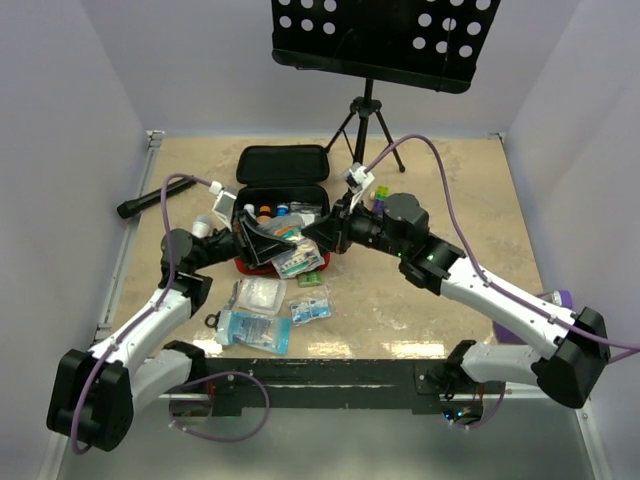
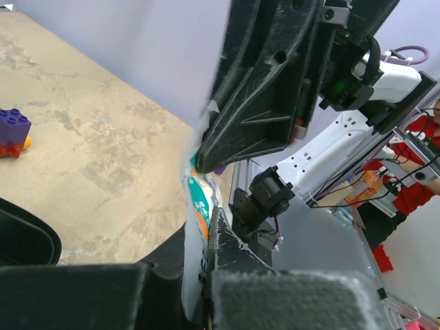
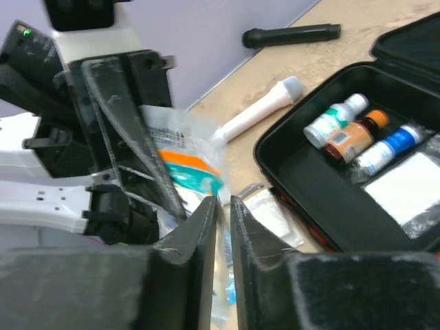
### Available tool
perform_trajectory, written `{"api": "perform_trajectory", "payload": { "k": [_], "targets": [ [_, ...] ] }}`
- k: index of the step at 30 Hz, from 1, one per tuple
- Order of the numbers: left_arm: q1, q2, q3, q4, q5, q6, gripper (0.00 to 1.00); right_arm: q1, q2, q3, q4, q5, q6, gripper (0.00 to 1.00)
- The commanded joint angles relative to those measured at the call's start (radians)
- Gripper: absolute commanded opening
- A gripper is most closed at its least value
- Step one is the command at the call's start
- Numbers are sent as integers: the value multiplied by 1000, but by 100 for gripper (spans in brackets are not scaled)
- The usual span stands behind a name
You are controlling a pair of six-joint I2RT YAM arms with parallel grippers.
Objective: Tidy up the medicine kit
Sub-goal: Pick up the medical item at the center of the board, then place the medical item at the medicine box.
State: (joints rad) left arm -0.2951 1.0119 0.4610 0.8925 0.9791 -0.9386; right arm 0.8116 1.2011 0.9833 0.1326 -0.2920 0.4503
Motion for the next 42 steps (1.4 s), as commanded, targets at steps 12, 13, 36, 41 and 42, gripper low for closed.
{"api": "perform_trajectory", "payload": {
  "k": [12, 13, 36, 41, 42],
  "targets": [
    [5, -58, 47, -21, 3, 78, 0, -66, 3, -48, 110, -252, 39, 57],
    [5, -56, 47, -18, 1, 77, 0, -66, 8, -43, 107, -262, 39, 54],
    [7, -265, 176, -1029, -968, 359, 99, -123, 175, 55, -10, 326, 175, 0],
    [7, -285, 174, -1112, -1000, 343, 96, -123, 330, 110, 48, 347, 212, 0],
    [8, -292, 171, -1121, -1004, 343, 96, -123, 371, 126, 55, 353, 226, 0]
  ]
}}
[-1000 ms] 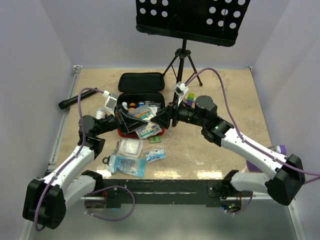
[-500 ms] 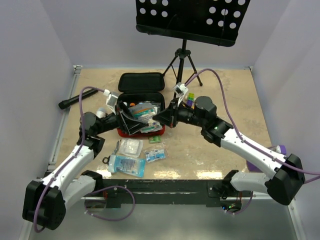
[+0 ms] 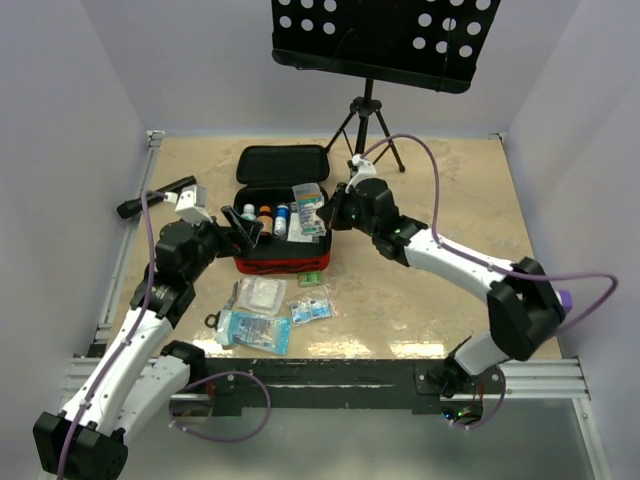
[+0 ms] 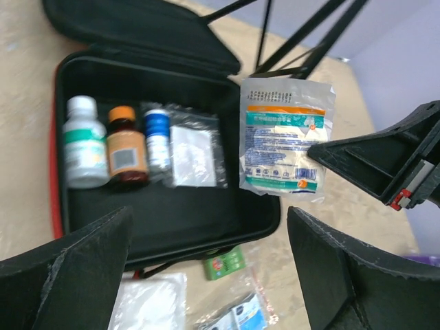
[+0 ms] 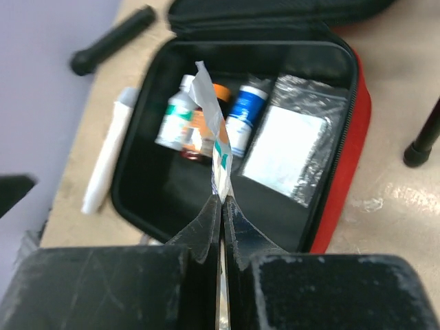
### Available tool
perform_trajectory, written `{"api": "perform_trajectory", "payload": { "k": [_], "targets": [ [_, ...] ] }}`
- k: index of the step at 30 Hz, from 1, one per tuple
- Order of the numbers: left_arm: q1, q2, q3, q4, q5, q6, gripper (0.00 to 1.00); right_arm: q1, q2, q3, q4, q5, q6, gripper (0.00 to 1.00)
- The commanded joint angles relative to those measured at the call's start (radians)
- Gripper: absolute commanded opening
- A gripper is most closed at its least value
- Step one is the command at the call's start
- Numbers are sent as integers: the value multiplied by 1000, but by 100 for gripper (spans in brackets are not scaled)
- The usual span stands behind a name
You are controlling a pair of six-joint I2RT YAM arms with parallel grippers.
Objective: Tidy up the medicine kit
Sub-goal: Place the medical item at the medicine box.
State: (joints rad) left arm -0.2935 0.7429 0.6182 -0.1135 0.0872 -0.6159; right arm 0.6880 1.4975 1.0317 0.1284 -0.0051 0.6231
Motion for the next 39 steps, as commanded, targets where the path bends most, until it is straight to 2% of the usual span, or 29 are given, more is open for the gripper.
{"api": "perform_trajectory", "payload": {
  "k": [1, 11, 16, 25, 31, 34, 36, 39],
  "targets": [
    [5, -28, 12, -120, -121, 21, 96, 1, 92, 96, 65, 68, 56, 0],
    [5, -51, -17, -124, -106, 19, 96, 1, 343, 238, 67, 99, 104, 0],
    [5, -57, -38, -120, -112, 13, 96, -2, 397, 245, 54, 168, 138, 0],
    [5, -69, -60, -121, -148, 2, 96, -5, 443, 266, 39, 159, 148, 0],
    [5, -74, -55, -130, -159, 10, 97, -7, 365, 222, 16, 206, 136, 39],
    [5, -71, -57, -130, -152, 10, 97, -5, 320, 209, -18, 249, 110, 53],
    [5, -70, -55, -129, -147, 7, 97, -4, 293, 208, -39, 298, 75, 54],
    [5, -71, -54, -132, -145, 10, 97, 21, 232, 177, 0, 274, 0, 54]
  ]
}}
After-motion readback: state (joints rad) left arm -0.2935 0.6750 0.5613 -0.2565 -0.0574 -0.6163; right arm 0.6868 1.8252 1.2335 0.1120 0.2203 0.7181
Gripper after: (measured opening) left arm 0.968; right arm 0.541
